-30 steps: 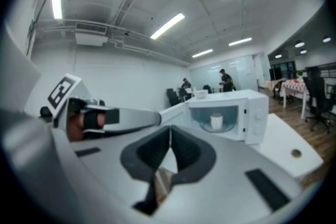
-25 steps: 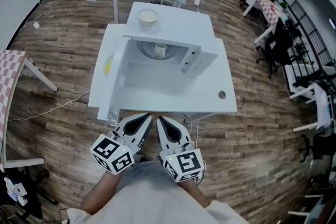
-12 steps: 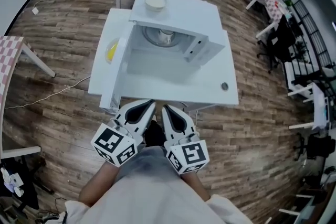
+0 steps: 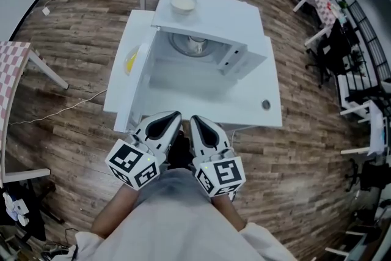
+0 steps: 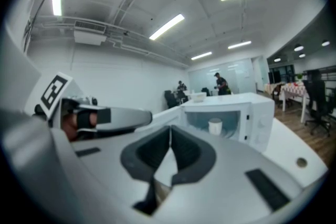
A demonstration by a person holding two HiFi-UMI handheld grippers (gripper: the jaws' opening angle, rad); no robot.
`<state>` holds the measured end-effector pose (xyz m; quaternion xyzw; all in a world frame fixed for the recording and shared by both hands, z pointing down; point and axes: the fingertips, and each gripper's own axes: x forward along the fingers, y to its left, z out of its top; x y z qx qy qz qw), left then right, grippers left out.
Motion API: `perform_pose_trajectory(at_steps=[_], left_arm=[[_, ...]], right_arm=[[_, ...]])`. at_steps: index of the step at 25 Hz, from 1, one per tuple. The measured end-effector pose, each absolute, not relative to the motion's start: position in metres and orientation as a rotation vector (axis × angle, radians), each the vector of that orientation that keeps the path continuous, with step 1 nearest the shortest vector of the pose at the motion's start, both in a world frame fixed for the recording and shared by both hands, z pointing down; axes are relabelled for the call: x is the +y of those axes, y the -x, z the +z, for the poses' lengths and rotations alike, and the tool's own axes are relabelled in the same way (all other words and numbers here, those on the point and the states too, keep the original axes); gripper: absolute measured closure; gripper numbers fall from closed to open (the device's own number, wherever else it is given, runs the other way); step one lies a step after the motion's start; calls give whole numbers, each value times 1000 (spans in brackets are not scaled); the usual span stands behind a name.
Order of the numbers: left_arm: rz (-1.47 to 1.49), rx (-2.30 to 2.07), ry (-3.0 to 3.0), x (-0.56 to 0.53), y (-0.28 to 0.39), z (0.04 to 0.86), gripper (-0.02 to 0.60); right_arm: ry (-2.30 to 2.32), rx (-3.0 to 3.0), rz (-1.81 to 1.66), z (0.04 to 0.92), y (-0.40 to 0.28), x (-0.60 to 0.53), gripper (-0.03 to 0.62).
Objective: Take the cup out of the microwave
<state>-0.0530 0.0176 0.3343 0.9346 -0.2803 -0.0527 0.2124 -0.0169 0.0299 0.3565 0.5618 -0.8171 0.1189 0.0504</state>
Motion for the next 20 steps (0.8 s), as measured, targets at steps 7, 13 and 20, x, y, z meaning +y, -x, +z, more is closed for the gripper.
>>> perform_pose_trajectory(at_steps=[7,13,20], left_arm=[[-145,-768,-2579,-7,31,340,571],[-132,-787,-2546,-34,21,350,571],[-106,-814,-2557,-59,9,350,571]], right_arm=[[-1700,-2494,384,363,1,1,571],[-1700,-2487,386,370,-13,-25,571],[-1664,-2517,406,374,-20,-53,571]])
